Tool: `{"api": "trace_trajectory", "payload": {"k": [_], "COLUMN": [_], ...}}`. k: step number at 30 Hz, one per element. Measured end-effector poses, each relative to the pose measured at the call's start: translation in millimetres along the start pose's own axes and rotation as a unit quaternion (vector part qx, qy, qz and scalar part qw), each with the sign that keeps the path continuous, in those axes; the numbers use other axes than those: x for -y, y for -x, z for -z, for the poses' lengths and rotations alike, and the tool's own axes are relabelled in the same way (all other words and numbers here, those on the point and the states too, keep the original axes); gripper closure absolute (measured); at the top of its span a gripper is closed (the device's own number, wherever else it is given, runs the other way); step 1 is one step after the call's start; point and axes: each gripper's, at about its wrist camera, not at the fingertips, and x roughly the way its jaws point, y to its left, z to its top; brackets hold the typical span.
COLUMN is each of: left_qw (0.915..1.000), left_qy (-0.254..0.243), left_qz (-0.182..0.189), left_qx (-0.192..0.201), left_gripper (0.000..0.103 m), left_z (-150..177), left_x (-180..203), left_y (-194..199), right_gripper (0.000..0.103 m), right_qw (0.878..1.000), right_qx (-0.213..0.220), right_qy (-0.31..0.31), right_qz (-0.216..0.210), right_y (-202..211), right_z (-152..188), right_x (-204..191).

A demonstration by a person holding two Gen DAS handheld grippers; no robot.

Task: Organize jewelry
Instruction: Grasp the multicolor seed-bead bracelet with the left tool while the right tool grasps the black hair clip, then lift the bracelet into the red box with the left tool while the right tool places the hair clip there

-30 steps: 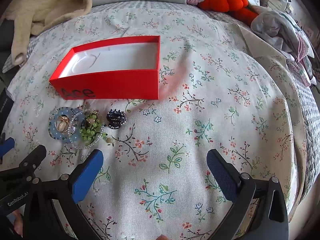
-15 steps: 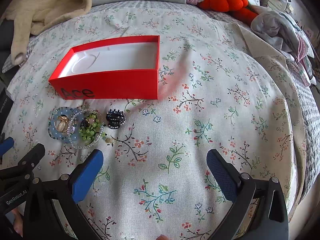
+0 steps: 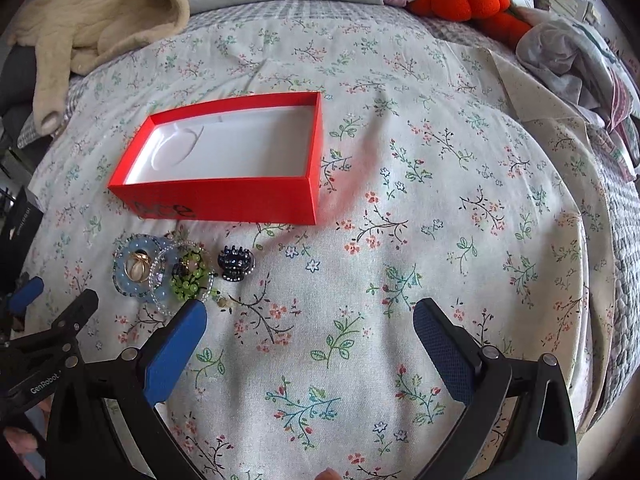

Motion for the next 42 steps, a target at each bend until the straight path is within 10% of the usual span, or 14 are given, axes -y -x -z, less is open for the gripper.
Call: {"api": "trace_trajectory", "payload": {"k": [5,18,31,42], "left_qw": [0.9989,0.9818,0.9827,0.9839], "left_qy": [0.006,0.008,-0.017,-0.015], "left_qz": [0.043,0.173,0.162,0.166], "left_qx": [-0.019,-0.077,-0.088,-0.065], "left_gripper": [0.004,0.061,0.101,0.103], "left_z": [-21,-52,-53,-45], "left_x": [-9,5,26,22], "left_y": [-4,-45,-56,-41], "right_gripper": [0.005,0.054,0.07,0.08], "right_qw": [0.999,0.987,0.979,0.981], "right_qx": [-0.012,-0.078,-0.104,-0.095], "right_qy": [-0.013,-0.023,-0.015,-0.019], "right_qz": [-0.031,-0.136,-0.177,-0.17], "right_y": [-6,-44,-57,-59], "right_z": [-21,-39,-39,-38], "right_x": [7,-2,-7,-8]}}
